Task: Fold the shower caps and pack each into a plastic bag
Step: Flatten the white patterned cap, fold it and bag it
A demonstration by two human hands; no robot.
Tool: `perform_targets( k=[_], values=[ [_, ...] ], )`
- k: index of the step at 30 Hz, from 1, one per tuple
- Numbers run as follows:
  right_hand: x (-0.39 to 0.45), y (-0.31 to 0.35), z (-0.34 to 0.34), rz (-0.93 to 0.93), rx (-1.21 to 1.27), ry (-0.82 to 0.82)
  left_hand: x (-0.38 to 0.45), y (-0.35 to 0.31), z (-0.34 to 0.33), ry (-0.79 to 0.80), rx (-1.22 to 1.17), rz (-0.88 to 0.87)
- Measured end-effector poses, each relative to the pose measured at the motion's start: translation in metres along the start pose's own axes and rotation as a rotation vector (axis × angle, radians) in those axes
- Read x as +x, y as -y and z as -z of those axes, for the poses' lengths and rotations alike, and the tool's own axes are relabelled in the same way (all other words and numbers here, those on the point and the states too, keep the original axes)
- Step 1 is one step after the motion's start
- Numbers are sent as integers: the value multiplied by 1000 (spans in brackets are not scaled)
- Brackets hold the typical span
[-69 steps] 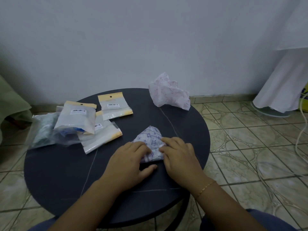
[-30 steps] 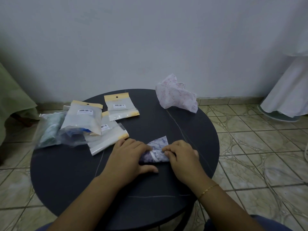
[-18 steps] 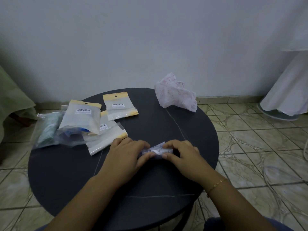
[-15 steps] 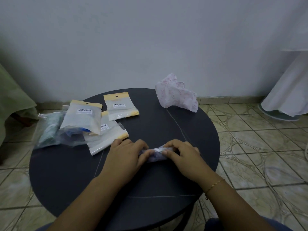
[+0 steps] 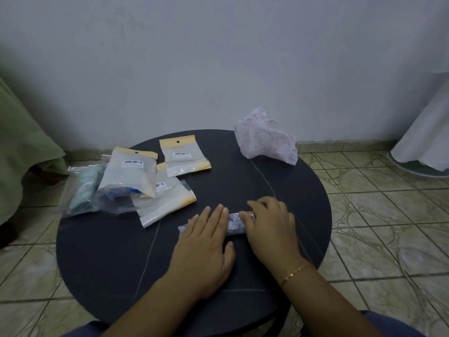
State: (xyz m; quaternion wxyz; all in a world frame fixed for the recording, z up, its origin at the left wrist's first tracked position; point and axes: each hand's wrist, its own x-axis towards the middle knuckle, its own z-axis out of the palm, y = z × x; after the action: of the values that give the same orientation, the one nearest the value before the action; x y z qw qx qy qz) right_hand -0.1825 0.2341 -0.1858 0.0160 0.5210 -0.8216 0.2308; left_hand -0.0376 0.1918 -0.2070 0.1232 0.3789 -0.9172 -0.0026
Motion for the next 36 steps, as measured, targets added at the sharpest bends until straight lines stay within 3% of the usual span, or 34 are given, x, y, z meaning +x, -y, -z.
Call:
perform_targets(
  k=[2, 5, 8, 14, 20, 30, 36],
  values=[
    [-4, 7, -1, 166, -8, -56, 0, -2, 3, 55, -23, 16],
    [-16, 19, -3, 393, 66, 232, -2, -3, 10, 132, -26, -19],
    [-18, 18, -5, 376, 90, 381, -2, -5, 17, 194, -45, -41],
    [-16, 19, -1, 338, 78, 468, -2, -3, 11, 213, -110, -20],
    [-18, 21, 1, 314, 70, 464, -3, -5, 9, 211, -103, 51],
    [-34, 24, -7, 139, -32, 337, -21, 0, 12, 202, -133, 313],
    [-40, 25, -7, 53, -21, 277, -23, -3, 14, 179, -132, 333]
  ],
)
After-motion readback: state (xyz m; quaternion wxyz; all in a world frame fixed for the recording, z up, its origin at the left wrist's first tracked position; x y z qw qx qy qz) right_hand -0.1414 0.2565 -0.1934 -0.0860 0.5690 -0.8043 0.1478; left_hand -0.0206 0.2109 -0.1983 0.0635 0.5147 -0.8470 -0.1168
